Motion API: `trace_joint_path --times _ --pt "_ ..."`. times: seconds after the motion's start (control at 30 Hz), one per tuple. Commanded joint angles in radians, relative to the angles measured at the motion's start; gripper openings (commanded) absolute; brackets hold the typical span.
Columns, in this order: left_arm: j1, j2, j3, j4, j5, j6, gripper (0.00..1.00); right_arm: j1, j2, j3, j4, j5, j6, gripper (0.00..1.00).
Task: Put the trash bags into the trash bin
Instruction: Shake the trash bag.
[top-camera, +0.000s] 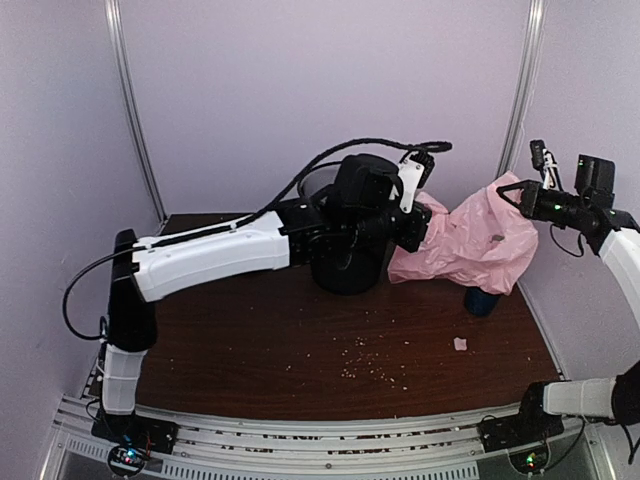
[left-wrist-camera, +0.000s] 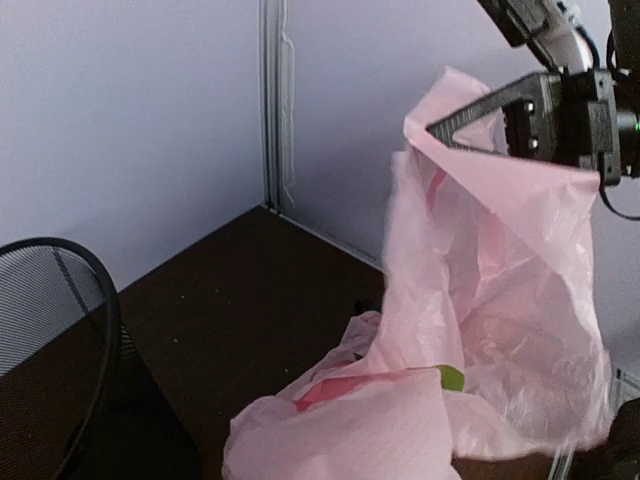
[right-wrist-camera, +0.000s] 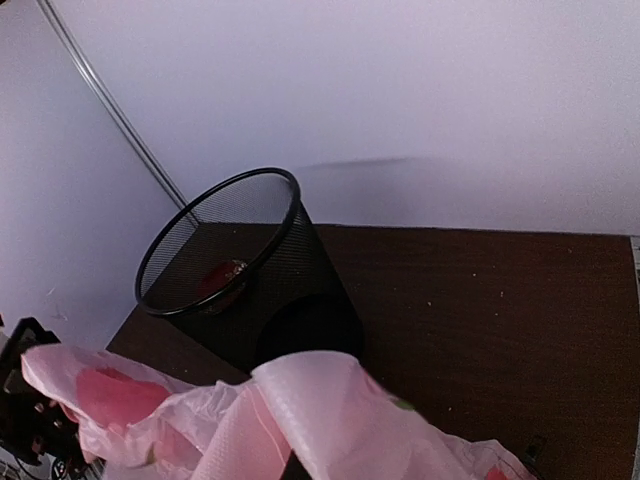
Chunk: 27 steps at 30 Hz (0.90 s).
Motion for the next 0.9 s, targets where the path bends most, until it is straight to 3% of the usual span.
trace_joint_path --times 0.0,0.1,0.2,0.33,0.43,0.47,0.5,0.53,0.57,0.67,0.73,0.8,0.87 --pt "0.046 0.155 0.211 -0.064 0.229 0.003 0.00 0.002 0.145 0.072 0.192 0.062 0.121 0.00" --pt "0.058 0.215 0.427 -0.042 0.156 0.089 0.00 0.002 0.208 0.270 0.277 -0.008 0.200 0.00" --pt "0.054 0.127 0.431 0.151 0.130 0.174 0.00 0.002 0.169 0.441 0.446 -0.088 0.304 0.00" --pt "-0.058 -0.090 0.255 0.476 0.120 0.406 0.00 0.002 0.030 0.599 0.644 -0.196 0.307 0.00" --pt "-0.240 -0.242 0.030 0.764 0.108 0.771 0.00 0.003 0.005 0.811 0.548 -0.359 0.262 0.00" --pt "-0.291 -0.291 -0.062 0.838 0.099 0.899 0.00 0.003 -0.015 0.837 0.487 -0.379 0.189 0.00" --pt "-0.324 -0.308 -0.143 0.895 0.066 0.983 0.00 0.003 -0.033 0.861 0.309 -0.373 0.030 0.00" --pt "-0.331 -0.314 -0.225 0.931 0.018 1.011 0.00 0.003 -0.060 0.836 0.082 -0.349 -0.134 0.00" --pt "-0.317 -0.309 -0.278 0.932 -0.048 0.994 0.00 0.003 -0.100 0.752 -0.004 -0.332 -0.250 0.00" --pt "-0.209 -0.253 -0.463 0.760 -0.234 0.714 0.00 0.003 -0.297 0.209 -0.055 -0.168 -0.456 0.00" --pt "-0.183 -0.222 -0.632 0.643 -0.197 0.522 0.00 0.004 -0.355 -0.117 -0.131 0.022 -0.628 0.00" --pt "-0.219 -0.215 -0.772 0.620 -0.179 0.427 0.00 0.005 -0.355 -0.254 -0.352 0.097 -0.915 0.00" --pt "-0.277 -0.235 -0.831 0.596 -0.232 0.394 0.00 0.004 -0.365 -0.271 -0.579 0.079 -1.138 0.00"
